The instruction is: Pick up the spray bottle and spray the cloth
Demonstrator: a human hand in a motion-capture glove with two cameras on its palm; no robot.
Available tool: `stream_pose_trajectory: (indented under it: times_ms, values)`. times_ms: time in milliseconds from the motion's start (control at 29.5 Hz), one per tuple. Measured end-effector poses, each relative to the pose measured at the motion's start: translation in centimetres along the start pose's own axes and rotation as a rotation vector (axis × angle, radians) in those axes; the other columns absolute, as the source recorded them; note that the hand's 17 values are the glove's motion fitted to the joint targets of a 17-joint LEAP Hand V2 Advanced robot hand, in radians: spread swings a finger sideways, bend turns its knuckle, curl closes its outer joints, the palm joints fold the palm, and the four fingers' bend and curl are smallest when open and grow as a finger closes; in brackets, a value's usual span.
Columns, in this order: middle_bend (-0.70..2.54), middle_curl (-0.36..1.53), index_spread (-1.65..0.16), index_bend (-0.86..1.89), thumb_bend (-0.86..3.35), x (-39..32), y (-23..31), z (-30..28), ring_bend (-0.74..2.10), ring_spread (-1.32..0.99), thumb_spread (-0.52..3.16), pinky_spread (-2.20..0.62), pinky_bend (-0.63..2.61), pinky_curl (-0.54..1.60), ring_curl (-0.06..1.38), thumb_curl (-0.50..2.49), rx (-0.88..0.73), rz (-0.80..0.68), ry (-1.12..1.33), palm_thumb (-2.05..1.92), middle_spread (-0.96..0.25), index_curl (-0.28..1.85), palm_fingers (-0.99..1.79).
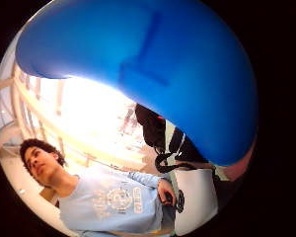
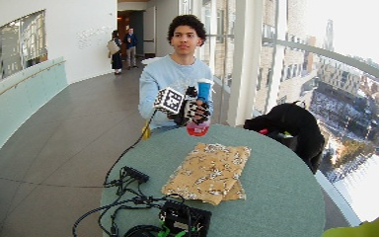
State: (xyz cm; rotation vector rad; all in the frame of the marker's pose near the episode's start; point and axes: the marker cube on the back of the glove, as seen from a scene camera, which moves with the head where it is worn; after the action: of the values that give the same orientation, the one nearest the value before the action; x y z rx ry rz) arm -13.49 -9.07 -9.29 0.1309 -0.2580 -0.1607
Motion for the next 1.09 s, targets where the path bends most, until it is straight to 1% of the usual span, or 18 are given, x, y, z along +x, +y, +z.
stream_pose_trajectory:
  times_ms: [170,373,644,1085]
  values:
    - [0.29,0.43,-0.23,0.07,-0.03,3.8,1.0,-5.3,0.63,-0.09,0.78,-0.16,0.58,0.40,0.40,0.54,0.043,0.073,0.115,0.90,-0.10,0.19,1.18]
    - [0.32,0.44,-0.23,0.09,-0.04,7.4,0.7,-7.7,0.63,-0.10,0.78,-0.19,0.60,0.41,0.41,0.55,0.032,0.133,0.226,0.87,-0.09,0.20,1.21]
    - [0.34,0.45,-0.22,0.10,-0.03,8.9,-2.3,-8.6,0.63,-0.10,0.79,-0.21,0.63,0.42,0.41,0.56,-0.139,0.191,0.498,0.85,-0.08,0.21,1.22]
    - [0.33,0.46,-0.22,0.10,-0.03,8.3,-8.4,-6.5,0.64,-0.11,0.74,-0.22,0.66,0.42,0.41,0.60,-0.404,0.220,0.827,0.85,-0.09,0.22,1.21]
